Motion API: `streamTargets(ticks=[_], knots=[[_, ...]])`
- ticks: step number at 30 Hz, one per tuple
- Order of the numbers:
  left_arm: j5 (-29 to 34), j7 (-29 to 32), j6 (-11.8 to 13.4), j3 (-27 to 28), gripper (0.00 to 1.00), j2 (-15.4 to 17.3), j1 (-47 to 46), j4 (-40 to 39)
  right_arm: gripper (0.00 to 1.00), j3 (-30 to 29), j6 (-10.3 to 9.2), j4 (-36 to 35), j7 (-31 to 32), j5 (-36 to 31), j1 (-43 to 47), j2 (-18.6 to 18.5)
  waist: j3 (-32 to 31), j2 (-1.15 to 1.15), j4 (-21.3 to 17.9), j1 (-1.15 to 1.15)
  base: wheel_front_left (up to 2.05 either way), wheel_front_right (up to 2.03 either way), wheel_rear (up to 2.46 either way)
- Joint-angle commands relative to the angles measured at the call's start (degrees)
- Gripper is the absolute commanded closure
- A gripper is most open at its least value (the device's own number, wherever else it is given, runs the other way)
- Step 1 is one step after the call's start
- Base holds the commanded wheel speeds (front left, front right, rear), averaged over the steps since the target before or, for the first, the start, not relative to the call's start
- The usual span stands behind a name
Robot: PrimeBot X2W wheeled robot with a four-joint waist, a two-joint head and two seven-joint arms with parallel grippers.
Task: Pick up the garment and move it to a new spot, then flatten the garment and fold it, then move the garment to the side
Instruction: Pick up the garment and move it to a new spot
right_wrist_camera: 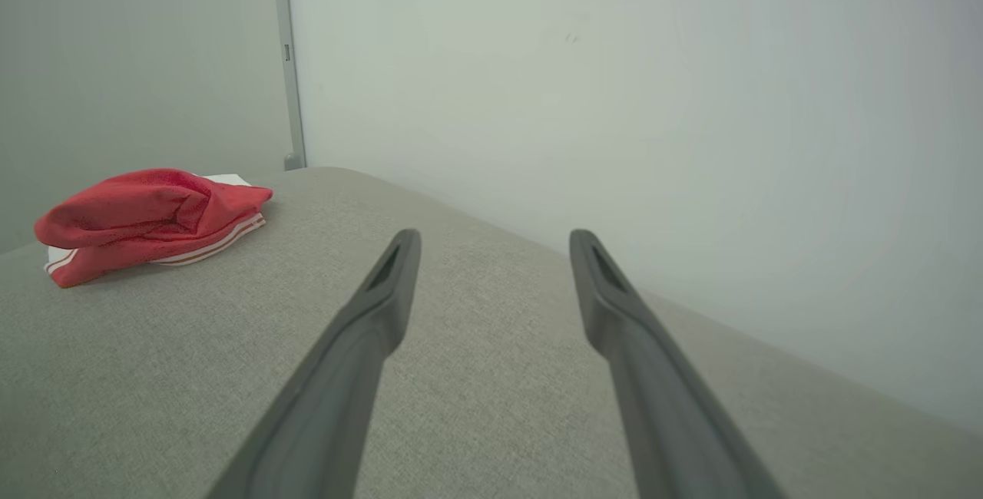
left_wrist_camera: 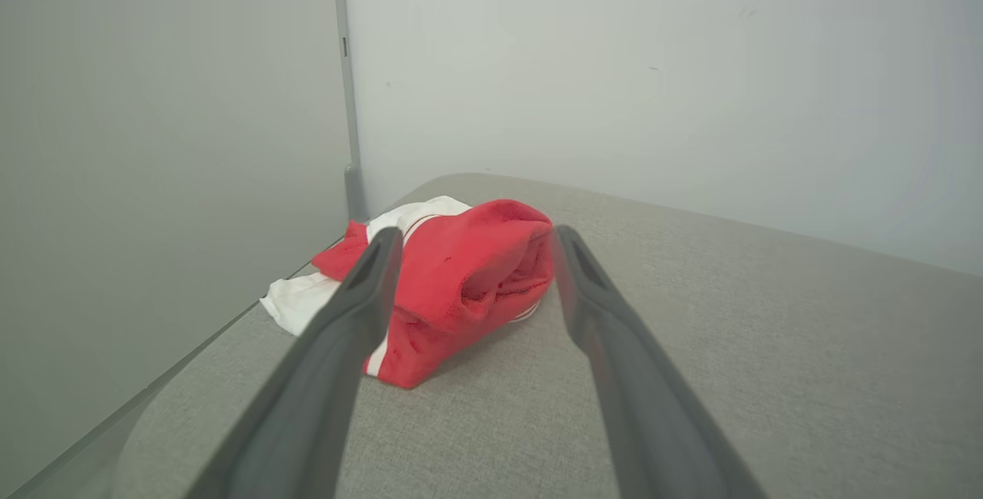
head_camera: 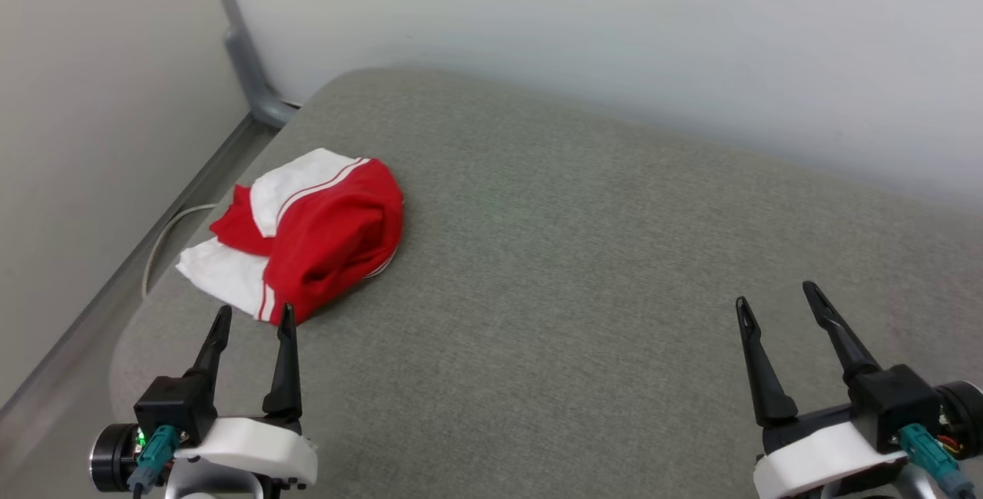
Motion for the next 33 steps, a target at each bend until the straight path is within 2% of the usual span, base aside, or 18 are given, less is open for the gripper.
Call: streamTargets(ticks=[1,9,20,28,33], knots=[[1.4,-0.5,-0.3,0.3,0.00,0.0,-0.7,0.1,0.00,0.4,-0.04,-0.1,-0.3,-1.1,-1.0,0.0,0.6,0.00,3.3,0.00,0.00,0.00,0.00],[1.8,-0.4,-0.9,1.6,0.00,-0.8,-1.1,0.3,0.00,1.1,-0.04,1.0,-0.7,-0.7,-2.1,0.0,1.3,0.00,7.3,0.00,0.00,0.00,0.00],[1.9,-0.4,-1.4,2.7,0.00,-1.5,-2.4,0.7,0.00,1.5,-0.04,2.0,-0.7,0.1,-3.5,0.0,2.7,0.00,7.8,0.00,0.00,0.00,0.00],[-0.3,-0.4,-1.9,4.4,0.00,-1.0,-8.0,3.3,0.00,1.5,-0.04,1.8,-0.1,0.6,-5.2,0.0,5.9,0.00,5.5,0.00,0.00,0.00,0.00],[-1.2,0.2,-2.1,4.9,0.00,2.2,-14.9,10.1,0.00,1.5,-0.04,1.9,0.3,0.8,-7.1,0.0,8.8,0.00,2.0,0.00,0.00,0.00,0.00]])
